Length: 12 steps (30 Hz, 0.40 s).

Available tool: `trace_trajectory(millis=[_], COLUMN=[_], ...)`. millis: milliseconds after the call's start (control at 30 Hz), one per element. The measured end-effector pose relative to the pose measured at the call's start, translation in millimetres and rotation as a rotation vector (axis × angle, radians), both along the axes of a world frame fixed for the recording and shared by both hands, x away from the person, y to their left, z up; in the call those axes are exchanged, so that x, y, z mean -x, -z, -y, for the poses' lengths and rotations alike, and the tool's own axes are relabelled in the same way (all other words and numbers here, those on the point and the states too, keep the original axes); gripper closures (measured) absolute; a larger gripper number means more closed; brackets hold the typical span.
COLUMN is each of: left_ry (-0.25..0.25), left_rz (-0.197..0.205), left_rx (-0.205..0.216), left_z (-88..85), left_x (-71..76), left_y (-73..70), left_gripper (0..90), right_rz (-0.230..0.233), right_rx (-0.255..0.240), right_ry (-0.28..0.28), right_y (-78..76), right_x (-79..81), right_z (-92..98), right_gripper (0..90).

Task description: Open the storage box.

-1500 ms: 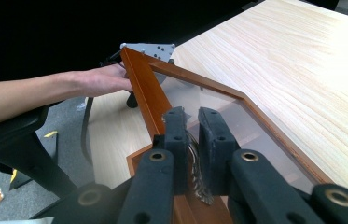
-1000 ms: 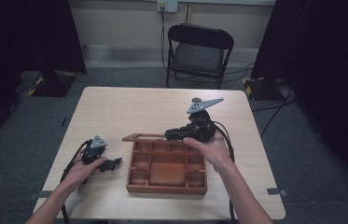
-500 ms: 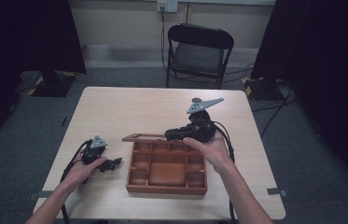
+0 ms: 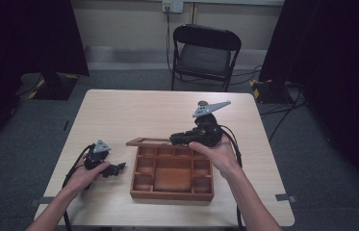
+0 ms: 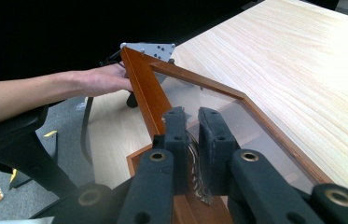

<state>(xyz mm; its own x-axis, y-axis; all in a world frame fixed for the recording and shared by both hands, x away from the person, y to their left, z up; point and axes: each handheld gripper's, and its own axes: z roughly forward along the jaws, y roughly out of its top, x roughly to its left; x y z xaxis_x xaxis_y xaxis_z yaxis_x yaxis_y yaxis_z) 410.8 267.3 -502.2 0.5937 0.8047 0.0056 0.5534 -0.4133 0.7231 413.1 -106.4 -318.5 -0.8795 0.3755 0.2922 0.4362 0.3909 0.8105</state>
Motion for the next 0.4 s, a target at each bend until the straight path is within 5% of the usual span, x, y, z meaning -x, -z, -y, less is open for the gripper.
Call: trace_trajectory(millis=[400], left_ry=[0.0], left_rz=[0.0], left_rx=[0.0], left_z=[0.0], left_x=[0.0], left_y=[0.0], left_gripper=[5.8], right_rz=[0.0], right_rx=[0.0], right_ry=[0.0], right_y=[0.1], right_x=[0.0], right_z=[0.0], right_gripper=[82.8])
